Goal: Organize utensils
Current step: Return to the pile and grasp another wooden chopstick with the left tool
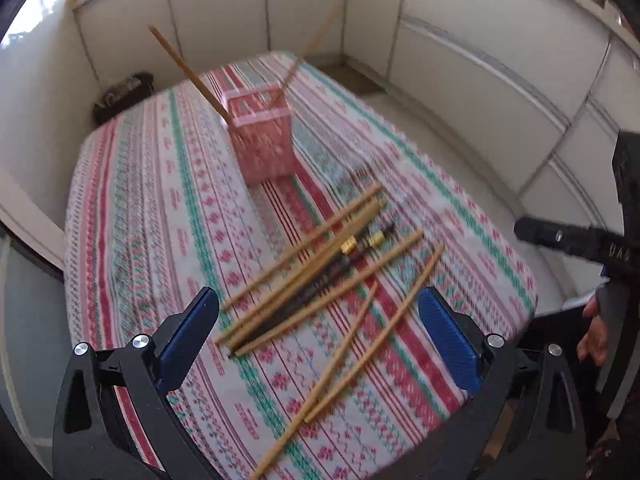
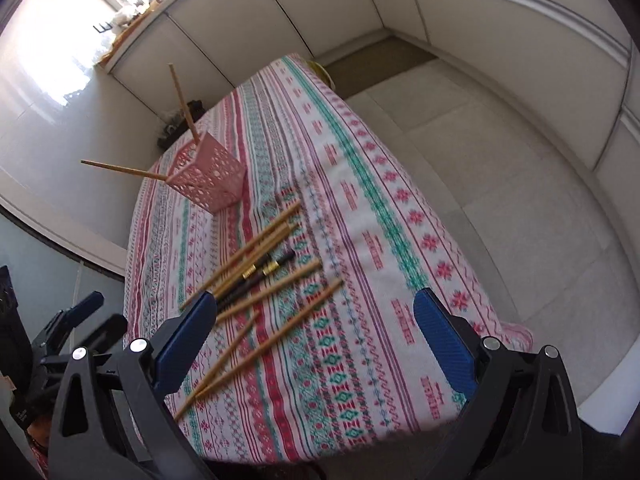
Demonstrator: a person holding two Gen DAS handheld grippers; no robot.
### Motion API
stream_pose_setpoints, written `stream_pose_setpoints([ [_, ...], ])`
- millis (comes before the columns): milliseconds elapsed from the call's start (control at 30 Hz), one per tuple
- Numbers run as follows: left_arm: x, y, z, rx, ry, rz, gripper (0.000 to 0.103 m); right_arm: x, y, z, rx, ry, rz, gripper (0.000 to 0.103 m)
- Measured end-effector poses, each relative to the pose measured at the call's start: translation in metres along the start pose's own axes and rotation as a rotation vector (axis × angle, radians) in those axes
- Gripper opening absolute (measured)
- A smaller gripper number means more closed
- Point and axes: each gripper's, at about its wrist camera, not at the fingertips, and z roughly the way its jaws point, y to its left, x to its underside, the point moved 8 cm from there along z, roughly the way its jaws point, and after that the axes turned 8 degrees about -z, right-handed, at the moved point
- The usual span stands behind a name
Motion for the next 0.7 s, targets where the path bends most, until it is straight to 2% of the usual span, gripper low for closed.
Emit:
stream_pose_setpoints([
  [100,0.029,-0.010,0.038,0.059,0.229,-0.028,0.094,0.003,-0.015,0.003,-0.017,0.030,0.055,0.096],
  [200,0.040,-0.011,0.058,0.084,0.335,-0.078,0.085,0.001,-0.025,0.001,-0.038,0.026,0.104,0.096],
  [333,0.038,-0.017,0.072,0.102,0.395,-0.117,0.069,0.002,-0.026,0.006,-0.096,0.057,0.152,0.096],
  [500,0.035,-0.023,0.088,0.072,0.430,-0.093,0.044,0.002,-0.019,0.008,-0.119,0.072,0.146,0.096],
  [700,0.038,-0.031,0.104,0.024,0.457,-0.027,0.034,0.005,-0.020,0.013,-0.134,0.104,0.163,0.096],
])
